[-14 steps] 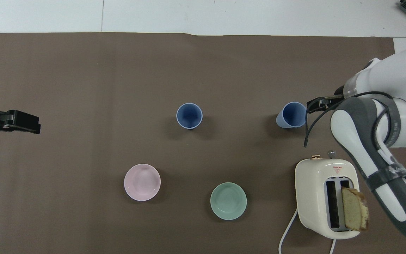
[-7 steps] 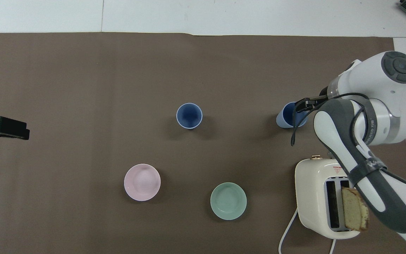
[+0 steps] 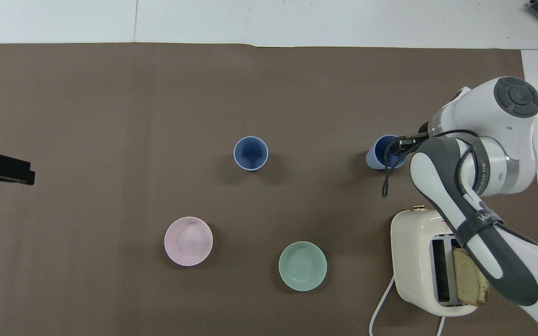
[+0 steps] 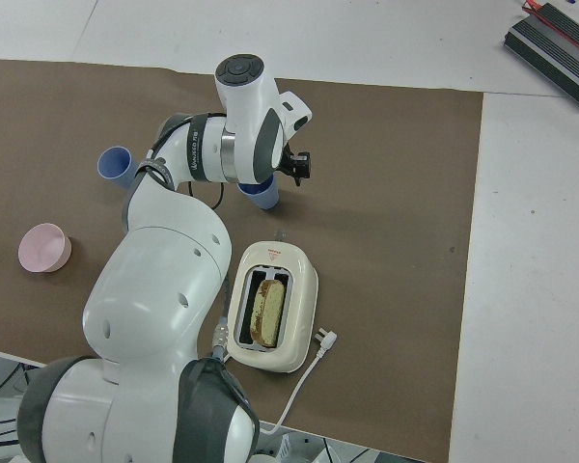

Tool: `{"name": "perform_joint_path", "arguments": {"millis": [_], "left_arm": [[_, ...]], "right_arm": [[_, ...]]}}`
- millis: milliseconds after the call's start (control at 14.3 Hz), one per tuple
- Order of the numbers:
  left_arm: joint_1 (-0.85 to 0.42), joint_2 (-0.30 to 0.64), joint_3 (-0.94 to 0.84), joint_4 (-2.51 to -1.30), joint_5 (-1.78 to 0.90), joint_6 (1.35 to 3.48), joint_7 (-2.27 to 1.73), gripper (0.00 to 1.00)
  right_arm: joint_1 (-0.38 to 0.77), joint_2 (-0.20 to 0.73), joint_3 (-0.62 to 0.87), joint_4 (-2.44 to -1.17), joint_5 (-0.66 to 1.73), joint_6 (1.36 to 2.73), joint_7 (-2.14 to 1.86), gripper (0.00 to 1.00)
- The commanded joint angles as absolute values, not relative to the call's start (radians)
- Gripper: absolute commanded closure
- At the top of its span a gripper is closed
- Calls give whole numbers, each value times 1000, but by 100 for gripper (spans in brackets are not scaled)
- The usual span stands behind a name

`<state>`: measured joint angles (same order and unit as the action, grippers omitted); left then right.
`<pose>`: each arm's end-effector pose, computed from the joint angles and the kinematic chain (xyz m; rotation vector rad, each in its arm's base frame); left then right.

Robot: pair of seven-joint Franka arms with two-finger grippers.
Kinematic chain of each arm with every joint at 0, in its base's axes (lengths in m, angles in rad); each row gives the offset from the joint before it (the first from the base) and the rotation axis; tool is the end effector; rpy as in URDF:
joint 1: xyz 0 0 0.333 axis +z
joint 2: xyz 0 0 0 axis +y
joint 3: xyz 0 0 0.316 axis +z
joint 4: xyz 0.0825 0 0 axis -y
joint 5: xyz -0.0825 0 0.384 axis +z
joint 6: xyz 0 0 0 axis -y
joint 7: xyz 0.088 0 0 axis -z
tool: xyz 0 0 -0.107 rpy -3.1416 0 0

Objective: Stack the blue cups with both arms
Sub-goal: 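Grasp the blue cup with the right gripper and lift it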

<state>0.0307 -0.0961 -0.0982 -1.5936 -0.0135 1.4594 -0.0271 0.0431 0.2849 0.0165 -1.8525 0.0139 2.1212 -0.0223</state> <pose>0.5113 -0.0389 0.6553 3.1381 -0.0644 -0.0608 0.6214 0.0371 0.3682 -3.1232 -0.1155 0.0258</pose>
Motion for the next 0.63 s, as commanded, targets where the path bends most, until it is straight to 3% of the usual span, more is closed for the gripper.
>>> {"name": "perform_joint_path", "arguments": {"millis": [0, 350, 560], "left_arm": [[25, -117, -89, -1608, -28, 1450, -23, 0], [26, -117, -87, -1606, -28, 1448, -23, 0], [26, -117, -87, -1608, -28, 1448, -23, 0]], "right_arm": [[37, 275, 20, -1868, 21, 2138, -24, 100], [55, 278, 28, -1849, 21, 2129, -15, 100], [84, 278, 28, -1763, 21, 2083, 1, 100]]}}
